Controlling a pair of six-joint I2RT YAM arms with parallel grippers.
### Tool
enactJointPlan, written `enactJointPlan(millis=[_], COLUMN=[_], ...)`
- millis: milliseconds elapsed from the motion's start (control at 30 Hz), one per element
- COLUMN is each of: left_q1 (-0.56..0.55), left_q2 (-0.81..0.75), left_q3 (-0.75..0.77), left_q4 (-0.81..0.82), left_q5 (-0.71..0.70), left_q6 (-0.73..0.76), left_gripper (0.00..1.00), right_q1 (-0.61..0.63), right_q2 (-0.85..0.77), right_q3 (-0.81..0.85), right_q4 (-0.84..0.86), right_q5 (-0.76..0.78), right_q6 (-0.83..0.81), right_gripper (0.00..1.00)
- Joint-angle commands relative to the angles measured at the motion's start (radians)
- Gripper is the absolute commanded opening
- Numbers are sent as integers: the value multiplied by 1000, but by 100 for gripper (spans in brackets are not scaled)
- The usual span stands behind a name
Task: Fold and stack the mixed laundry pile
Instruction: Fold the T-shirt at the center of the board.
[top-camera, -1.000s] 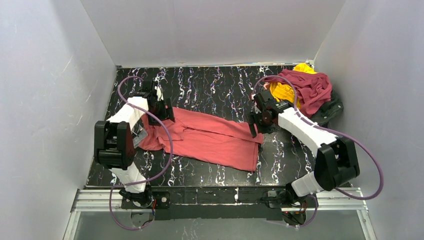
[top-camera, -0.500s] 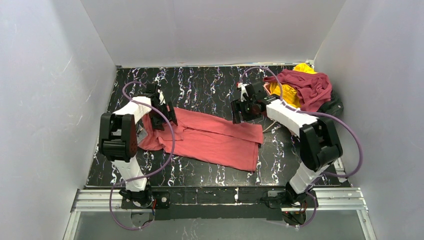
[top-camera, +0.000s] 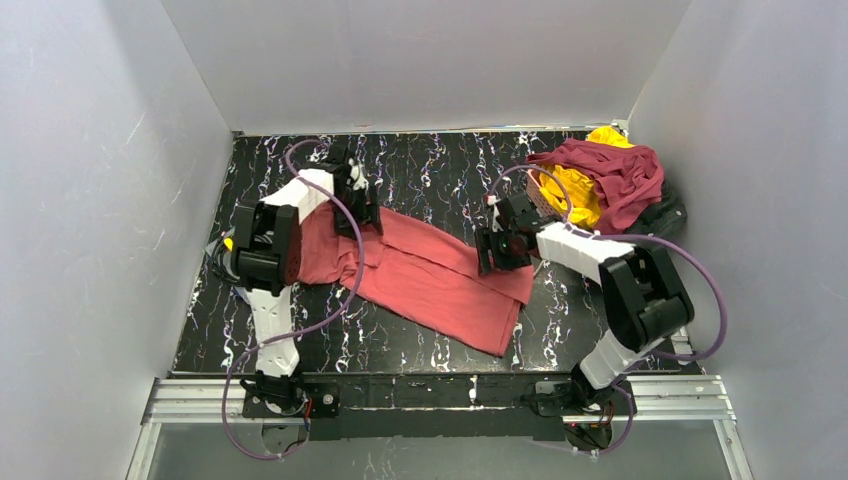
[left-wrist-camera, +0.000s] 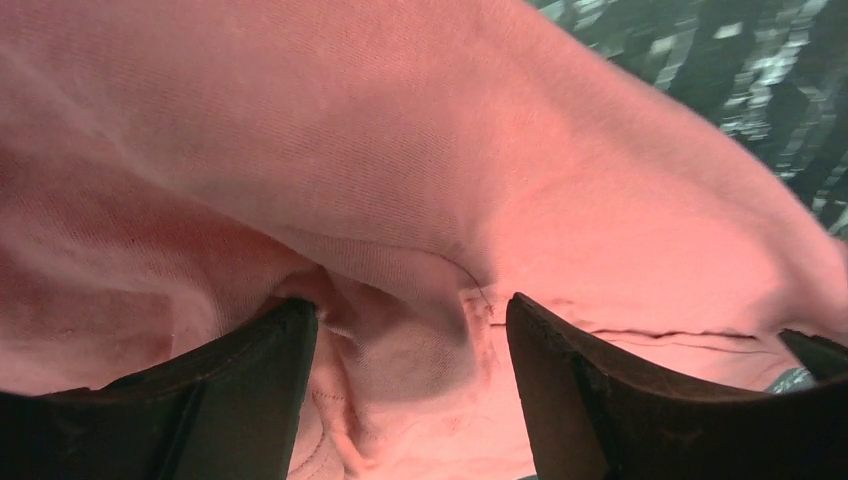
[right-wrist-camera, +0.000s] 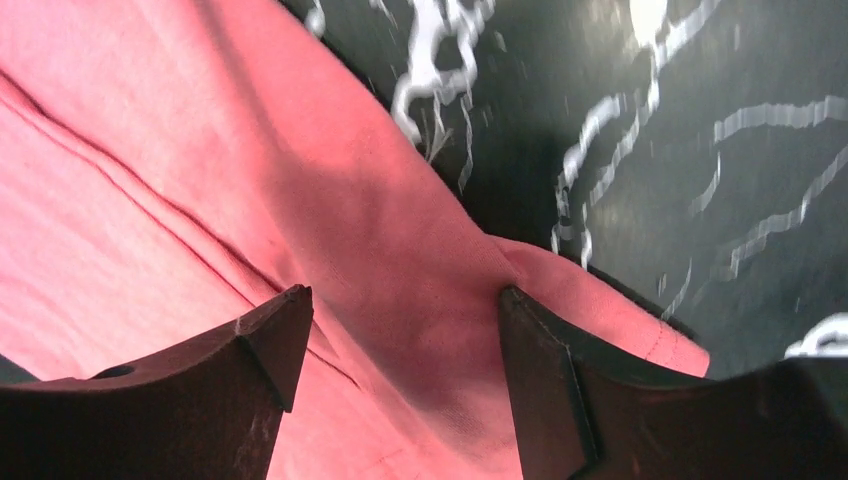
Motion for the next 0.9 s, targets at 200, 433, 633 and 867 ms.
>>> enactJointPlan(millis=[200, 433, 633, 867], left_q1=[-94, -88, -52, 17], left_q2=[117, -180, -181, -64], left_q3=[198, -2, -123, -168], left_q4=[-21, 49, 123, 192], left_q5=[131, -45, -58, -53], left_q6=[137, -65, -183, -240], left_gripper=[67, 71, 71, 70], right_q1=[-3, 4, 20, 35], right_q2=[-306, -402, -332, -273], right_q3=[-213, -129, -146, -235], right_q4=[-163, -181, -104, -16], right_q5=[64, 34, -73, -161], right_q6=[130, 58, 53, 83], right_gripper=[83, 85, 71, 66])
